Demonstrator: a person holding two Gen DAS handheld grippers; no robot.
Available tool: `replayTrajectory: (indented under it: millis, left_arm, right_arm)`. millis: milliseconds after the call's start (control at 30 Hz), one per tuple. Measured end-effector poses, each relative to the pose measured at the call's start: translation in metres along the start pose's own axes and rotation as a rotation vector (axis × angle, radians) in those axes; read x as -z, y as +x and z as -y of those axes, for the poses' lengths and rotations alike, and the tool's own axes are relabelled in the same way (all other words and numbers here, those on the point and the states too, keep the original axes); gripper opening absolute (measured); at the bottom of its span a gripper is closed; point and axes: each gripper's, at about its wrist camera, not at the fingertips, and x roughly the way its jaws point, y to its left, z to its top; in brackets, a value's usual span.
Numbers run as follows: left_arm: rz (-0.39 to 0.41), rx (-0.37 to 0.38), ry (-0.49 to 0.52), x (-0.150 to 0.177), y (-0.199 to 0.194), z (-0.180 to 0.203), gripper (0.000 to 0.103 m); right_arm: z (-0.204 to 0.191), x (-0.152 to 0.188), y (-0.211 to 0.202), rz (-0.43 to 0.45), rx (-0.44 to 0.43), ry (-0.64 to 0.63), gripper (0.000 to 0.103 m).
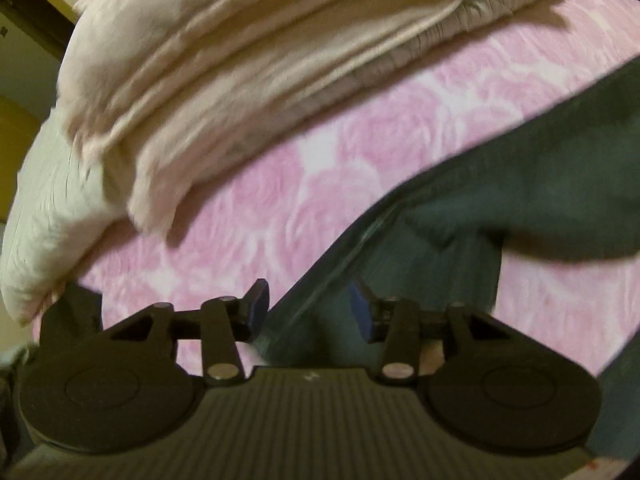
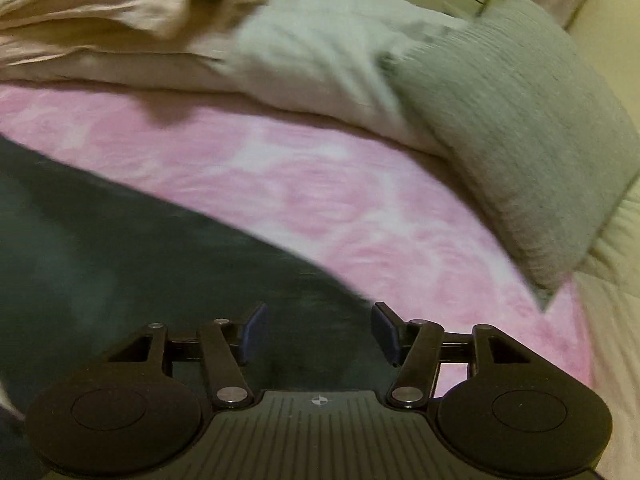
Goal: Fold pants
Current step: 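Lay the jeans flat and open both grippers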
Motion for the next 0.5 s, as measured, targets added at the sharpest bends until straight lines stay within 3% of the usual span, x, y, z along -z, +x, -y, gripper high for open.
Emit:
replayTrajectory:
  millis: [67, 233, 300, 367, 467, 500]
  left_arm:
    - [-0.009, 0.025, -0.016, 0.033, 0.001, 0.000, 0.051]
    - [0.017, 0.074, 0.025, 0.094, 0.028, 0.017, 0.053]
    - [0.017, 0.115, -0.004, 0.111, 0.045, 0.019, 0.054]
    - [0.049, 0.167, -0.087, 0.124, 0.060, 0.014, 0.054]
    - [0.107, 0.311, -0.292, 0.132, 0.079, -0.005, 0.054]
    - [0.156, 0.357, -0.338, 0.134, 0.081, -0.011, 0.048]
  right_arm:
    - [-0.033, 0.002, -0.005, 0.015, -0.037, 0.012, 0.056]
    - [-0.140, 0.002, -0.021, 0.029, -0.153, 0.001, 0.057]
    - [-0.189, 0.001, -0.021, 0.027, -0.194, -0.035, 0.057]
    - [-0.237, -0.003, -0.025, 0.031, -0.225, -0.090, 0.057]
    - [-0.293, -0.006, -0.027, 0.033, -0.234, -0.169, 0.057]
    - [-0.308, -0.008, -0.027, 0.031, -0.238, -0.184, 0.057]
